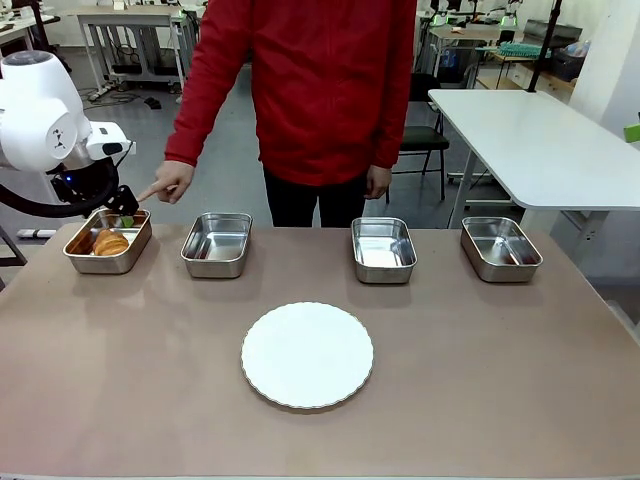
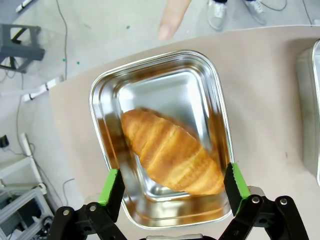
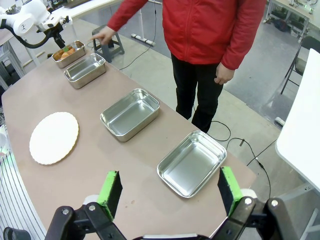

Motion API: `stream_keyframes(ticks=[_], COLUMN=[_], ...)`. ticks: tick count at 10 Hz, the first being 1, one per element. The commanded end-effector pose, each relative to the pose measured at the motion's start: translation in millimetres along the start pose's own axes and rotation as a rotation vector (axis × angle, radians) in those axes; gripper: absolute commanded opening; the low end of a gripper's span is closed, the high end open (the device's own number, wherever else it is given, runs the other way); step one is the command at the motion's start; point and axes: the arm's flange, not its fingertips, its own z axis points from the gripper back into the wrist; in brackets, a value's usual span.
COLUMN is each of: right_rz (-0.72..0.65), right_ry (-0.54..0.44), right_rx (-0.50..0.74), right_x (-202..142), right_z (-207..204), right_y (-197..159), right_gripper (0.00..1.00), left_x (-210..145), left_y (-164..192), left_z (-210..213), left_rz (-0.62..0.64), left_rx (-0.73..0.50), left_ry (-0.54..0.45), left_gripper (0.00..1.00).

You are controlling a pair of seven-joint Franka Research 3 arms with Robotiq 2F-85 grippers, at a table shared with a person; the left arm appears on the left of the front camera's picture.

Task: Place the bread in the container.
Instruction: Place the Butter Roll into the Airtight Container indicated by the human.

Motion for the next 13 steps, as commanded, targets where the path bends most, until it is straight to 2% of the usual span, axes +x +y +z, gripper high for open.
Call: stream_keyframes(ticks=[1, 3, 5, 6, 9, 13], right_rz=[0.003, 0.003, 0.003, 0.003, 0.003, 0.003], right_ry=[-0.019, -0.019, -0.019, -0.019, -0.019, -0.019], right_rx=[0.005, 0.005, 0.005, 0.005, 0.005, 0.005], right_x=[1, 1, 1, 1, 1, 1], right_z=[1, 1, 1, 1, 1, 1], right_y=[0, 0, 0, 0, 0, 0], right_gripper=[1.0, 1.0, 1.0, 1.0, 1.0, 1.0], left_x=[2, 2, -22, -31, -96, -180], left_y=[-5, -15, -25, -29, -65, -100], left_z=[11, 33, 80, 95, 153, 180], left_rz=[-0.014, -0.012, -0.004, -0.005, 0.007, 0.004], left_rx=[0.022, 0.06, 0.094, 0.074, 0.104, 0.086], left_ry=[-0.028, -0.074, -0.148, -0.165, -0.267, -0.322], left_gripper=[1.0, 1.0, 1.0, 1.0, 1.0, 1.0])
